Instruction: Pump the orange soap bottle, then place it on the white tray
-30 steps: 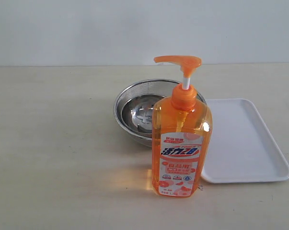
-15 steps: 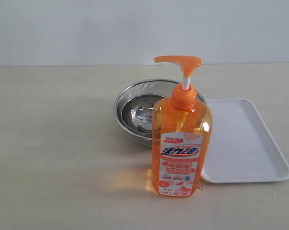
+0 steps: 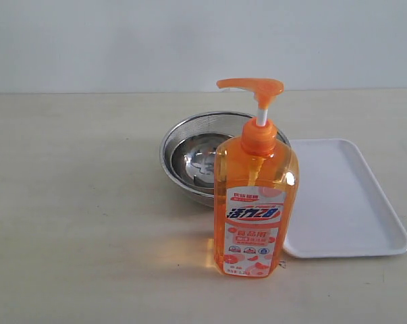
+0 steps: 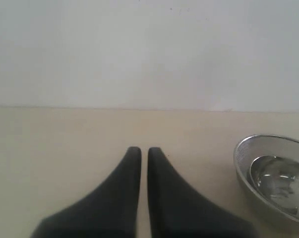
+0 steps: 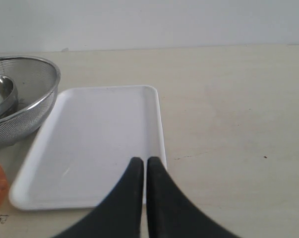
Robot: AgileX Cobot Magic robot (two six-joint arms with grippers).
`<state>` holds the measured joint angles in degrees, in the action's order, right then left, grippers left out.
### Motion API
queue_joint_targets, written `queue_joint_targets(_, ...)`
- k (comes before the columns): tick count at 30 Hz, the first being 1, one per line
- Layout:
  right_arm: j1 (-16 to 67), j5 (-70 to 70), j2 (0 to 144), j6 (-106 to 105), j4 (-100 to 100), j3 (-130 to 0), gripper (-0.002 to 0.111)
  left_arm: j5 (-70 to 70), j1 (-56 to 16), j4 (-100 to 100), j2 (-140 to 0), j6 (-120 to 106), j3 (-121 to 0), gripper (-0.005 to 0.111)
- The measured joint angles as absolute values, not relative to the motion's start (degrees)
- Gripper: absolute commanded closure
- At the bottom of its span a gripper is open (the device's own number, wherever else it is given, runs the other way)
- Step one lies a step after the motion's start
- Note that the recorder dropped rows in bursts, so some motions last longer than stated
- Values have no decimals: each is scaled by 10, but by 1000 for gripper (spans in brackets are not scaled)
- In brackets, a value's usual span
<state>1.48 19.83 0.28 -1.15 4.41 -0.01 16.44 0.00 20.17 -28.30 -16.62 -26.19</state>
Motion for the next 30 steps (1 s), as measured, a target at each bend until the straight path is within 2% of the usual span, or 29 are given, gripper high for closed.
queue_joint_targets(11,15,198,3,-11,44,0,108,84,0,202,-338,-286,-262,102)
queue_joint_targets(21,15,198,3,-11,44,0,108,117,0,213,-526,-343,-346,102)
queue_joint_targets(25,15,198,3,-11,44,0,108,175,-8,327,-583,-473,-381,102)
queue_joint_targets(30,15,198,3,-11,44,0,108,287,-18,630,-639,-840,-386,102)
